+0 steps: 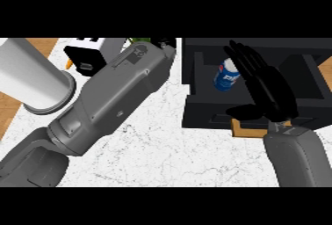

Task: Pick up the can, place it into the drawer and close the drawer

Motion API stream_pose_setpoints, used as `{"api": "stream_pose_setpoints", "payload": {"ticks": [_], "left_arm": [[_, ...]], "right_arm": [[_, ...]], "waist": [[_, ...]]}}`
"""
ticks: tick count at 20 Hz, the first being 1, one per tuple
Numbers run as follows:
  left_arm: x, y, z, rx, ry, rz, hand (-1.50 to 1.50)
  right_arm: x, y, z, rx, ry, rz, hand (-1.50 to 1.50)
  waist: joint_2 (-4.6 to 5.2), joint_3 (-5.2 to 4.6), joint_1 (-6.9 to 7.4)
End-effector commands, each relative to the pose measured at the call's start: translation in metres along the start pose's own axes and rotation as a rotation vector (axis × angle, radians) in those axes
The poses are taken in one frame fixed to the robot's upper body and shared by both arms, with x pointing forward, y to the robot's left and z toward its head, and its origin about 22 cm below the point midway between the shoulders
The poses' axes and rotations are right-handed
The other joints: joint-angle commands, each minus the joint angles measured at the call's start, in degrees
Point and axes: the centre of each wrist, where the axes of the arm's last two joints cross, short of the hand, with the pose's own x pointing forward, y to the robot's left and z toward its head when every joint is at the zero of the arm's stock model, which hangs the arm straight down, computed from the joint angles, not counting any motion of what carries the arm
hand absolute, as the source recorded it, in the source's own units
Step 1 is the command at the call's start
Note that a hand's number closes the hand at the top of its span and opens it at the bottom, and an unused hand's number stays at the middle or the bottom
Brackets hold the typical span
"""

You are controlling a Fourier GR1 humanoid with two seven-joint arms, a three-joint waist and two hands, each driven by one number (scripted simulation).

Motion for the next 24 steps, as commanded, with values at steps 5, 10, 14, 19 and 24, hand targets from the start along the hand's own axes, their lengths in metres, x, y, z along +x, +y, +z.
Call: {"api": "stream_pose_setpoints", "payload": {"ticks": [5,10,14,19,24], "left_arm": [[0.015,0.022,-0.003,0.039,-0.004,-0.011,-1.50],[0.023,0.051,-0.010,0.061,-0.017,-0.010,-1.50],[0.027,0.061,-0.007,0.021,-0.018,-0.010,-1.50],[0.038,0.069,-0.003,0.033,0.009,-0.011,-1.50],[0.030,0.083,-0.001,0.032,-0.017,-0.007,-1.50]], "right_arm": [[-0.018,0.050,-0.048,0.048,0.053,0.134,-1.50],[-0.042,0.090,-0.038,0.062,0.092,0.192,-1.50],[-0.044,0.099,-0.055,0.022,0.109,0.227,-1.50],[-0.071,0.102,-0.050,-0.022,0.158,0.255,-1.50],[-0.068,0.092,-0.075,-0.088,0.154,0.279,-1.50]], "waist": [[0.13,0.04,0.48],[0.09,0.07,0.55],[0.43,0.08,0.74],[0.47,0.13,1.28],[1.10,0.13,1.90]]}}
